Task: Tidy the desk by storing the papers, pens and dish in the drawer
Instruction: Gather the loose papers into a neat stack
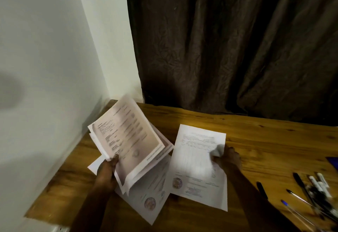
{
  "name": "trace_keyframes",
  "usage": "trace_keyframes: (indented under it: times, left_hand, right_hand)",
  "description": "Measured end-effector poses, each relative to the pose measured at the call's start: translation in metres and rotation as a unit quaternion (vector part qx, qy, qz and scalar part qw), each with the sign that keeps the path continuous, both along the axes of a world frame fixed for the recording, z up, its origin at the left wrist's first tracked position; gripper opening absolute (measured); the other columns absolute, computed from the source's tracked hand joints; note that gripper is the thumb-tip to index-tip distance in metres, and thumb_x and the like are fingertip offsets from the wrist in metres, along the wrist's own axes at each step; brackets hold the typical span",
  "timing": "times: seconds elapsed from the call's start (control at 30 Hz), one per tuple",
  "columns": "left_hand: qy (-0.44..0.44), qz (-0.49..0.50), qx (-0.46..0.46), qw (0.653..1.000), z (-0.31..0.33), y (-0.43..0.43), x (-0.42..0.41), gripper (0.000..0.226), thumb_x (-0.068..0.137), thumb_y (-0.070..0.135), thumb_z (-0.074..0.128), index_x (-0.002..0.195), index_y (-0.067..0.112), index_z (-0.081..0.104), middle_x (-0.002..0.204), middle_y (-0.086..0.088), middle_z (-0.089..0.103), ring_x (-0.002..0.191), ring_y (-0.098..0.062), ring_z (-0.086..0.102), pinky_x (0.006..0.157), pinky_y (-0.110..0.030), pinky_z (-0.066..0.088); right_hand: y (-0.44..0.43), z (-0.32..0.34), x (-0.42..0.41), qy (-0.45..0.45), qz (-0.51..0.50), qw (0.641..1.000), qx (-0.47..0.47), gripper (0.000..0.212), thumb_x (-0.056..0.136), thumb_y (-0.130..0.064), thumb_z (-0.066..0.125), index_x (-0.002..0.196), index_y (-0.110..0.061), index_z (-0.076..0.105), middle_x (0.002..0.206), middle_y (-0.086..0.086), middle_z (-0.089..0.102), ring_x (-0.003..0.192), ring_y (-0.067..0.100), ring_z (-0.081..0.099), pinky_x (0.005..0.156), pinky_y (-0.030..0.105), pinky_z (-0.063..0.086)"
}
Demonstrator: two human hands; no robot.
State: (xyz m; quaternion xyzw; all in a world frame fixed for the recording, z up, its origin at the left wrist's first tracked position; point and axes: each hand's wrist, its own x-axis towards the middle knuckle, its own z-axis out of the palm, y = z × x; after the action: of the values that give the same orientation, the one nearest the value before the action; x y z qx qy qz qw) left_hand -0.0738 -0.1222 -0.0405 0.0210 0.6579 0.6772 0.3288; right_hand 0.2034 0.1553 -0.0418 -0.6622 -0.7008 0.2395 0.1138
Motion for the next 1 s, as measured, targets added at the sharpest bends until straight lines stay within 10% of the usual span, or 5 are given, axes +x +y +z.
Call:
trace_keyframes:
  times: [0.27,0.63,0.8,1.0]
  left_hand:
    - [0.176,-0.056,-0.098,0.978,0.009,0.012,0.006,0.026,0.096,0.016,0.058,0.122,0.015,0.058,0.119,-0.012,0.065,0.099,-0.027,0.064,0.082,-0.038,0.053]
    - [0.251,-0.121,-0.169,0.945,0.02,0.023,0.016,0.039,0.097,0.013,0.056,0.133,0.018,0.045,0.122,-0.008,0.059,0.111,-0.029,0.059,0.092,-0.051,0.053]
    - [0.225,-0.148,-0.125,0.955,0.02,0.033,0.031,0.035,0.1,0.023,0.051,0.135,0.023,0.047,0.125,-0.001,0.059,0.11,-0.023,0.06,0.093,-0.046,0.052]
    - [0.214,-0.146,-0.095,0.961,0.027,0.042,0.057,0.018,0.1,0.032,0.046,0.115,0.029,0.056,0.105,0.012,0.066,0.091,-0.01,0.066,0.083,-0.027,0.054]
  right_hand:
    - [0.012,0.015,0.019,0.171,-0.038,0.985,-0.011,0.027,0.083,-0.022,0.074,0.105,-0.008,0.068,0.112,0.016,0.069,0.102,0.034,0.062,0.076,0.031,0.042]
    - [0.027,0.034,0.046,0.521,-0.055,0.837,-0.158,0.044,0.08,-0.01,0.075,0.12,-0.013,0.058,0.112,0.005,0.07,0.099,0.03,0.069,0.083,0.05,0.057]
    - [0.002,0.032,0.011,0.549,-0.016,0.822,-0.148,0.084,0.044,-0.03,0.095,0.119,-0.013,0.059,0.114,0.009,0.071,0.095,0.027,0.071,0.068,0.037,0.059]
    - [-0.034,0.019,-0.041,0.494,0.061,0.86,-0.112,0.061,0.076,0.009,0.073,0.127,-0.013,0.047,0.113,0.008,0.068,0.097,0.019,0.069,0.079,0.038,0.06]
